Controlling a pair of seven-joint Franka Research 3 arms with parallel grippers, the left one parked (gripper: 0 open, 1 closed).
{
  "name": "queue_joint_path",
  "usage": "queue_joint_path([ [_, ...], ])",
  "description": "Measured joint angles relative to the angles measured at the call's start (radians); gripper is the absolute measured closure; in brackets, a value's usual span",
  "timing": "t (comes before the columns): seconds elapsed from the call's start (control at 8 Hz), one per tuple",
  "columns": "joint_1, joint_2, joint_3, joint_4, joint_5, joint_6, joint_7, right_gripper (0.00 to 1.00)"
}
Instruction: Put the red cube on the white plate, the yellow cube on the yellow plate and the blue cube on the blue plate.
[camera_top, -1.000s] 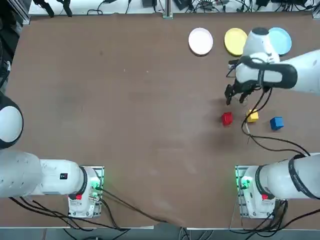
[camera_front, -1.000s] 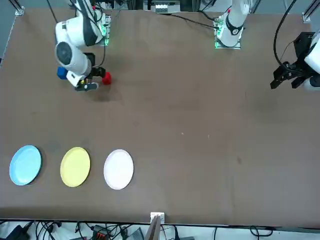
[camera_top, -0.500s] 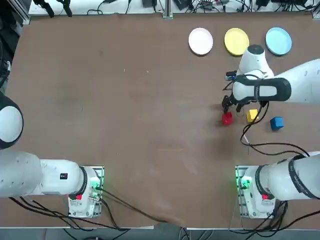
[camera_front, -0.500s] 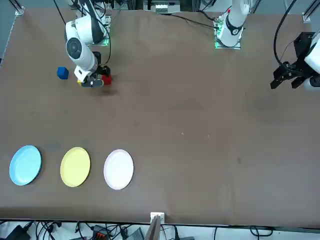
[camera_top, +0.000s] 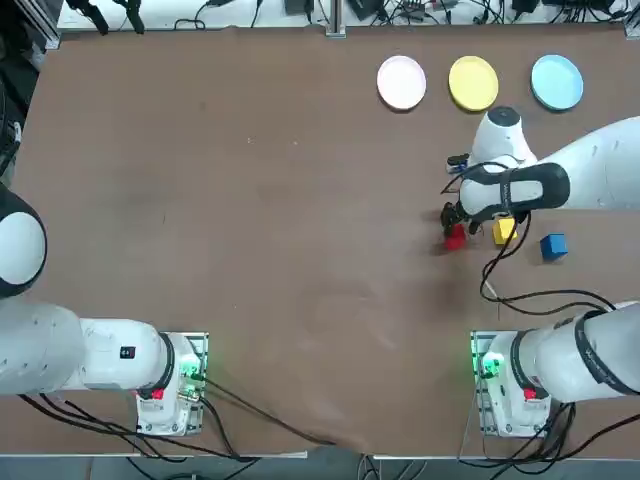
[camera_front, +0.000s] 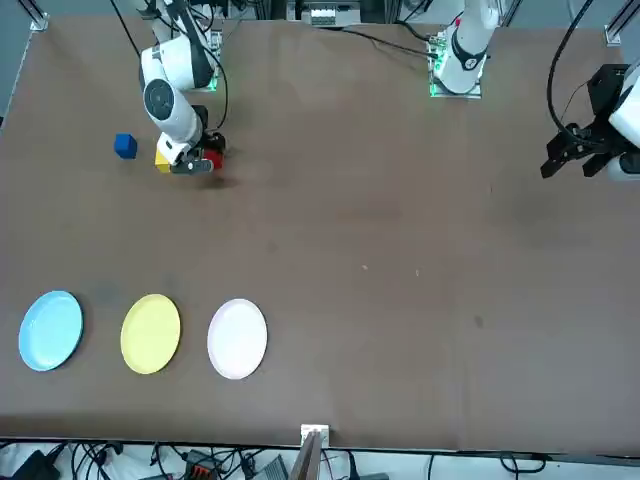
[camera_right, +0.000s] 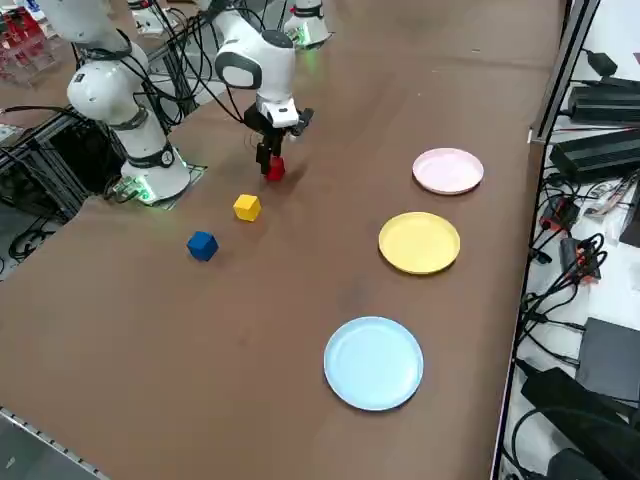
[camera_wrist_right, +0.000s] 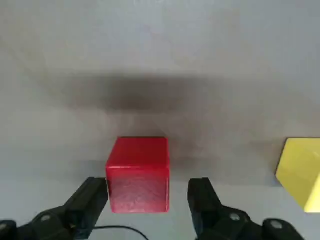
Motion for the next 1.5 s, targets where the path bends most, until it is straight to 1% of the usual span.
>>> queue_joint_path([
  [0.38, 0.008, 0.052, 0.0, -0.001, 0.0, 0.056, 0.008, 0.03],
  [0.5, 0.013, 0.068, 0.0, -0.001, 0.0, 0.069, 0.015, 0.07],
  [0.75, 0.02, 0.075, 0.0, -0.001, 0.0, 0.076, 0.023, 0.21],
  [0.88, 0.023, 0.069, 0.0, 0.0, 0.0, 0.074, 0.027, 0.3],
  [1.12, 0.023, 0.056, -0.004, 0.019, 0.0, 0.065, 0.03, 0.3],
  [1.25, 0.019, 0.028, -0.015, 0.057, 0.0, 0.026, 0.03, 0.3],
  [1.38, 0.003, -0.009, -0.028, 0.125, 0.0, -0.04, 0.03, 0.3],
  [1.5, -0.025, -0.034, -0.037, 0.224, 0.0, -0.125, 0.029, 0.3],
])
